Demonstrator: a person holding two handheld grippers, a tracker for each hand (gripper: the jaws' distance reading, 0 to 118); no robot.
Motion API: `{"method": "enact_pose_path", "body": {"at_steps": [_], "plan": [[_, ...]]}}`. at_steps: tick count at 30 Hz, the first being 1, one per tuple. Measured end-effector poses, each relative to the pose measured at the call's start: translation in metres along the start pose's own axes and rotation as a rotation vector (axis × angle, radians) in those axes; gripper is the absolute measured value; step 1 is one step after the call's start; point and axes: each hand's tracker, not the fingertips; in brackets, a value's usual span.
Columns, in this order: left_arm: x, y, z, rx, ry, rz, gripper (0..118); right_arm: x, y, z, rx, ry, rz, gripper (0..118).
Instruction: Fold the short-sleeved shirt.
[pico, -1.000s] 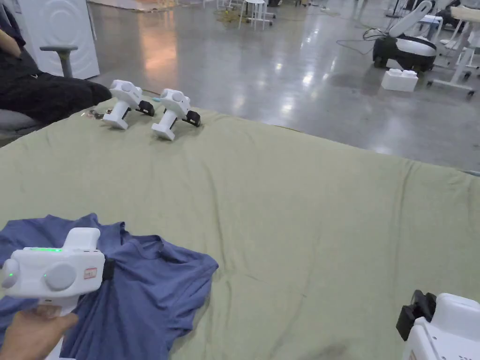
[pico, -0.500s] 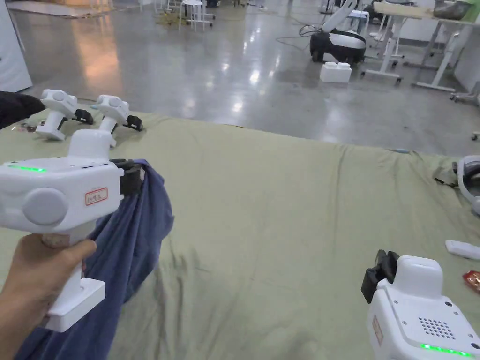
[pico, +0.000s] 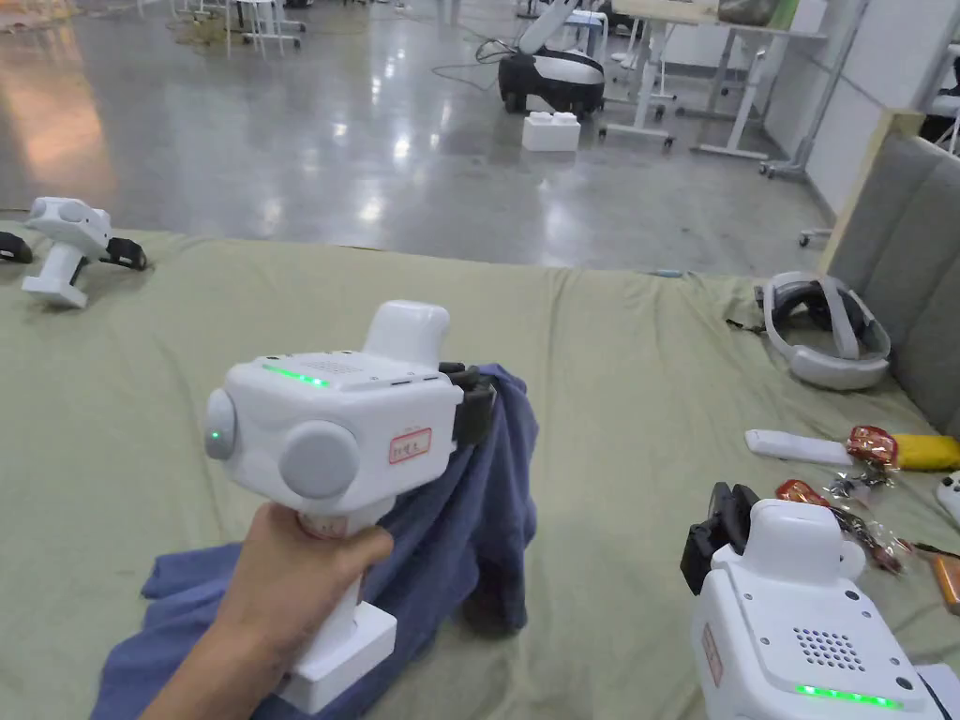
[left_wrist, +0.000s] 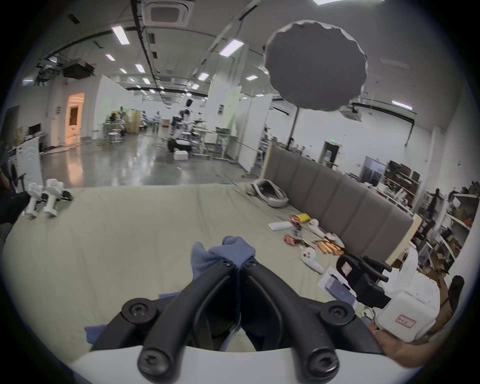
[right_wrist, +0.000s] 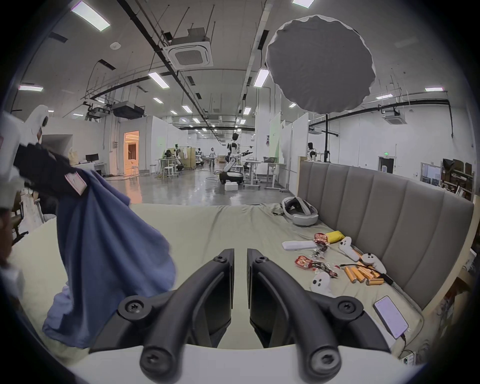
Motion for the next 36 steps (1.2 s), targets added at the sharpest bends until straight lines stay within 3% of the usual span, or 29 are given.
{"method": "enact_pose_path", "body": {"at_steps": [6, 10, 13, 14, 21, 26, 28, 29, 30, 32, 34, 36], "plan": [[0.039, -0.062, -0.053, -0.172, -0.078, -0.016, 4, 0.02, -0.014, 0.002, -0.041, -0.033, -0.033, 13], [0.045, -0.097, -0.068, -0.231, -0.055, -0.016, 8, 0.025, -0.025, 0.002, -0.074, -0.037, -0.04, 13], [0.037, -0.106, -0.066, -0.249, -0.063, 0.04, 66, 0.024, -0.029, 0.002, -0.096, -0.028, -0.042, 13], [0.033, -0.105, -0.062, -0.25, -0.084, 0.071, 74, 0.023, -0.029, 0.001, -0.1, -0.025, -0.043, 13], [-0.001, -0.096, -0.005, -0.059, 0.053, 0.095, 73, 0.007, -0.018, -0.003, -0.103, 0.023, -0.038, 13], [-0.037, -0.097, 0.047, 0.096, 0.25, 0.136, 69, -0.011, -0.007, -0.004, -0.083, 0.074, -0.029, 13], [-0.052, -0.099, 0.063, 0.119, 0.321, 0.127, 54, -0.019, -0.002, -0.004, -0.067, 0.098, -0.027, 13], [-0.055, -0.099, 0.071, 0.123, 0.345, 0.127, 28, -0.022, 0.0, -0.005, -0.062, 0.106, -0.026, 13], [-0.06, -0.1, 0.075, 0.117, 0.375, 0.13, 19, -0.026, 0.002, -0.005, -0.055, 0.115, -0.025, 13], [-0.071, -0.102, 0.081, 0.091, 0.452, 0.138, 19, -0.033, 0.007, -0.005, -0.042, 0.125, -0.021, 13], [-0.081, -0.106, 0.091, 0.094, 0.427, 0.155, 17, -0.04, 0.011, -0.004, -0.022, 0.134, -0.018, 13], [-0.082, -0.112, 0.098, 0.109, 0.498, 0.152, 4, -0.045, 0.013, -0.003, -0.006, 0.139, -0.018, 13]]}}
